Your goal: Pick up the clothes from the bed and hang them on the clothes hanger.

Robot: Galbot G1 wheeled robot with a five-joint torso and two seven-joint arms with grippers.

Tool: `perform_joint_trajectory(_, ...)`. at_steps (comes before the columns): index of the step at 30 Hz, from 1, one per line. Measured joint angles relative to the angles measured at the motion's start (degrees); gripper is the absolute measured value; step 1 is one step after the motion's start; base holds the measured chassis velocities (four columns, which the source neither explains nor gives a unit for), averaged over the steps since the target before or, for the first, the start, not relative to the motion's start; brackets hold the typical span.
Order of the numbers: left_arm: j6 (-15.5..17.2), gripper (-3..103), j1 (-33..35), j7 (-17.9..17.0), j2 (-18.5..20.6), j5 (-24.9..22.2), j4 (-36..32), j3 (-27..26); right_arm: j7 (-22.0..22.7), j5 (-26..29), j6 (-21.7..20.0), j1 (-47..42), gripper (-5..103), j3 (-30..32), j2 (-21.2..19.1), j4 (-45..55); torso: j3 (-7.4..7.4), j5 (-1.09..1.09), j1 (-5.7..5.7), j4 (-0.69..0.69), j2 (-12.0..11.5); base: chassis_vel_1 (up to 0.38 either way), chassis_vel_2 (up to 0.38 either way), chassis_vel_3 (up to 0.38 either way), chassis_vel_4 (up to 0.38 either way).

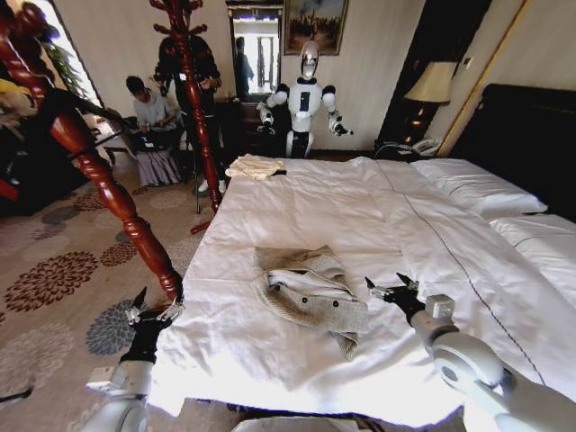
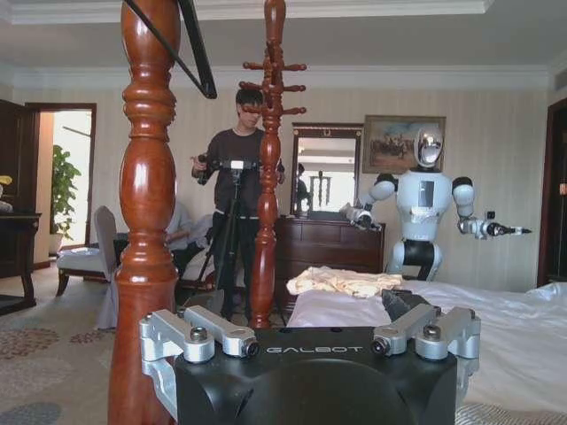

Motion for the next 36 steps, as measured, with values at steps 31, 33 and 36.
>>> perform_joint_trajectory(31,1.3,100,1.6,-2.3,-2.0,0.9,-3.2,-0.7,-1.1,-6.2,1.0,8.6,100,-13.5,9.4,-7.3,-0.01,-0.01,-0.01,0.0,0.0,0.0,0.0,0.0,0.0)
perform_joint_trajectory(33,1.3,100,1.6,-2.3,-2.0,1.0,-3.2,-0.6,-1.2,-6.6,1.3,8.4,100,-13.9,9.7,-7.5,-0.01,0.0,-0.01,0.0,0.0,0.0,0.0,0.0,0.0)
perform_joint_trajectory(36,1.3,100,1.8,-2.3,-2.0,1.0,-3.2,-0.8,-1.0,-8.4,1.0,8.6,100,-14.7,10.3,-9.3,-0.01,0.0,-0.01,-0.01,0.0,0.0,0.0,0.0,0.0)
